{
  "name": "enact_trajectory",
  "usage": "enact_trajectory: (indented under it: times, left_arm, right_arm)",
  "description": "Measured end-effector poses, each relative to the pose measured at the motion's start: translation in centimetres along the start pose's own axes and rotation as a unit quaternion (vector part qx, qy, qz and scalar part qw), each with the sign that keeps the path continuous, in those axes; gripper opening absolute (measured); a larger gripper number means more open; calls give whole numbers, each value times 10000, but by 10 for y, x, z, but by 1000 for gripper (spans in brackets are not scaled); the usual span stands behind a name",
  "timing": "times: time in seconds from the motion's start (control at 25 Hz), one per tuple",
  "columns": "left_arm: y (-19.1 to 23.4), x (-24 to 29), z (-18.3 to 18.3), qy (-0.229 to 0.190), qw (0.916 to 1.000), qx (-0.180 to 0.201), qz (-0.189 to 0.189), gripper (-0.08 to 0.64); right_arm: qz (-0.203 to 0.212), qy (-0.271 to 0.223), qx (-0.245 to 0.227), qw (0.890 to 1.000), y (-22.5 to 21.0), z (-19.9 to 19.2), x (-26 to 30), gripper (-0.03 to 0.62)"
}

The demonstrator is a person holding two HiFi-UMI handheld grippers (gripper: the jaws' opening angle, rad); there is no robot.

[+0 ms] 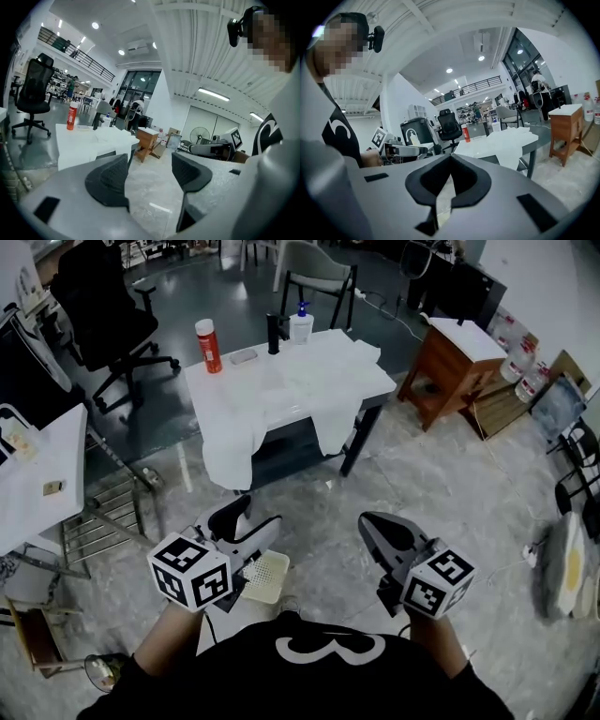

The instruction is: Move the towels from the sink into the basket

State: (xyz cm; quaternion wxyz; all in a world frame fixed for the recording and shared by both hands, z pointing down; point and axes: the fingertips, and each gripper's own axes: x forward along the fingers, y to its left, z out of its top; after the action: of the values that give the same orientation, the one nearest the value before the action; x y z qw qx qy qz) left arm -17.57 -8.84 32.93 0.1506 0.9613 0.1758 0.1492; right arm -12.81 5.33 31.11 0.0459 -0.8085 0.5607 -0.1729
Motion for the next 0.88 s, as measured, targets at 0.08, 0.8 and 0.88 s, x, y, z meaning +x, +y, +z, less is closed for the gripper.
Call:
enact_trajectory:
  times: [0.08,0.8,0.88]
  left_arm:
    - [19,19,4,102,9999,-30,-30,275]
    - [154,148,24,710,9930,-141,929,275]
    - [176,164,23,779,9899,-264,1155,275]
  right_arm:
    - [39,54,61,10000,-14,2,23,3]
    - [652,384,80,9971,-158,31,153,3]
    - [766,512,93,9957,-184,35,176,3]
